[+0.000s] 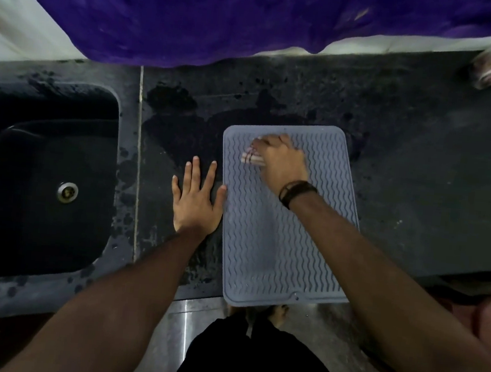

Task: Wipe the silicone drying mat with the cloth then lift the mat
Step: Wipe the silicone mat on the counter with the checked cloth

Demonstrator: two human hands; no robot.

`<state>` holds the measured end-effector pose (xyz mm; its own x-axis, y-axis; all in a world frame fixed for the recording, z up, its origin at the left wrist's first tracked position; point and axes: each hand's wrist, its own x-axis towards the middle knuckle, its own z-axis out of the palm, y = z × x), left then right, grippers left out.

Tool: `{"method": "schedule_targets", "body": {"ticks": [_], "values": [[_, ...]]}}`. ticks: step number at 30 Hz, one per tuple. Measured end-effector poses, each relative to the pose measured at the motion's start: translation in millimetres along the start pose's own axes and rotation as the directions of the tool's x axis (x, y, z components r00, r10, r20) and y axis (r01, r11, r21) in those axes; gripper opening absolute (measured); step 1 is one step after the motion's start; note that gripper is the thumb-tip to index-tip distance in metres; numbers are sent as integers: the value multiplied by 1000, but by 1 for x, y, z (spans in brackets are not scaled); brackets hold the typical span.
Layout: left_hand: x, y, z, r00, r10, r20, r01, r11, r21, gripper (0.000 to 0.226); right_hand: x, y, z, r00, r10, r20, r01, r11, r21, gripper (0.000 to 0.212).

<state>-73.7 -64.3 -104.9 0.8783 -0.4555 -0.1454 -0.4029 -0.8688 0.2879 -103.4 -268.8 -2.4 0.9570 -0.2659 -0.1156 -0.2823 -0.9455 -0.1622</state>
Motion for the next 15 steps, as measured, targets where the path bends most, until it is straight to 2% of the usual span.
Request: {"method": "schedule_targets", "body": {"ticks": [3, 6, 12, 15], "values": [[2, 0, 0, 1000, -1, -25, 1, 1000, 5, 67, 27, 3, 10, 996, 38, 77, -34, 998, -49, 57], [1, 0, 0, 1000, -7, -14, 8, 1000, 18, 67, 10, 3, 25, 997, -12, 79, 18, 997, -77, 60], [1, 0, -1, 1000, -8, -17, 8, 1000, 14, 67, -54, 4, 41, 997, -82, 8, 83, 996, -23, 56], [1, 0, -1, 1000, -12, -10, 12, 1000, 19, 68, -52, 2, 27, 990, -111, 86, 110, 994, 18, 53]]}}
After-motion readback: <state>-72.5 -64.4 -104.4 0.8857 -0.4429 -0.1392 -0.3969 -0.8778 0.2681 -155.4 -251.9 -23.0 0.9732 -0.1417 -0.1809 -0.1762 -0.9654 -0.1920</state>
